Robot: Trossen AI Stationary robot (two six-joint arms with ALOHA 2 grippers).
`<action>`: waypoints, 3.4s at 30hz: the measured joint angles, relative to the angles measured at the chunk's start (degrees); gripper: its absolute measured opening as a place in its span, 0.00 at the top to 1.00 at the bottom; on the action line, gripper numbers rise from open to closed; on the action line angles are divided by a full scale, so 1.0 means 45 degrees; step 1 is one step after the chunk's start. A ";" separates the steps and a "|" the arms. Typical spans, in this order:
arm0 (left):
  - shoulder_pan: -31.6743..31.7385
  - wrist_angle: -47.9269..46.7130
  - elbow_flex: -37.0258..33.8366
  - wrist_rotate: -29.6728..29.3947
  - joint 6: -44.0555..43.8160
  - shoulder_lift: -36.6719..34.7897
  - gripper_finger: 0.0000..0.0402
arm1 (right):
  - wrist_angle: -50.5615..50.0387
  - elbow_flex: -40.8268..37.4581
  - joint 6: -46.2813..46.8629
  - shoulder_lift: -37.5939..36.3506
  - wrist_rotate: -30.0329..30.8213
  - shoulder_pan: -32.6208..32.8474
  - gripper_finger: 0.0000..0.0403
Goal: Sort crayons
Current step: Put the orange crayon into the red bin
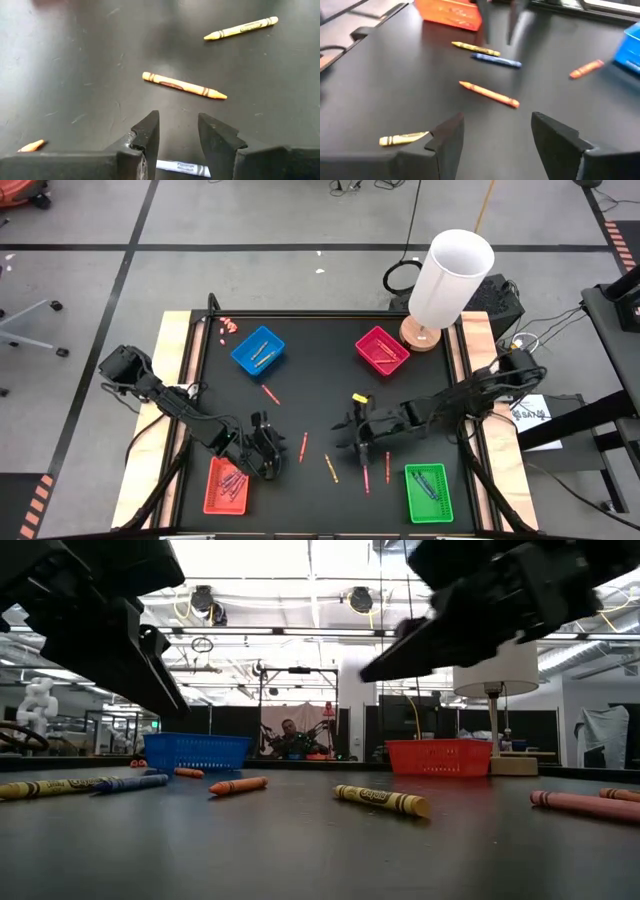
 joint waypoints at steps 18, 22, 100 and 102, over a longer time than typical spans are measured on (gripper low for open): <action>0.0000 -0.0228 0.0019 -0.0246 0.0048 0.0000 0.67 | -0.3129 0.5798 -0.3743 0.4838 -0.4096 -0.1615 0.47; 0.0000 -0.0233 0.0019 -0.0251 0.0043 0.0000 0.67 | -0.3306 0.6207 -0.4757 0.5244 -0.4410 -0.1716 0.47; 0.0001 -0.0126 0.0019 -0.0494 0.0048 0.0000 0.67 | -0.6676 0.6171 -0.3966 0.3205 -0.6028 -0.1935 1.00; 0.0000 -0.0126 0.0019 -0.0494 0.0048 0.0000 0.67 | -0.7577 0.6171 -0.3981 0.2712 -0.6037 -0.1867 1.00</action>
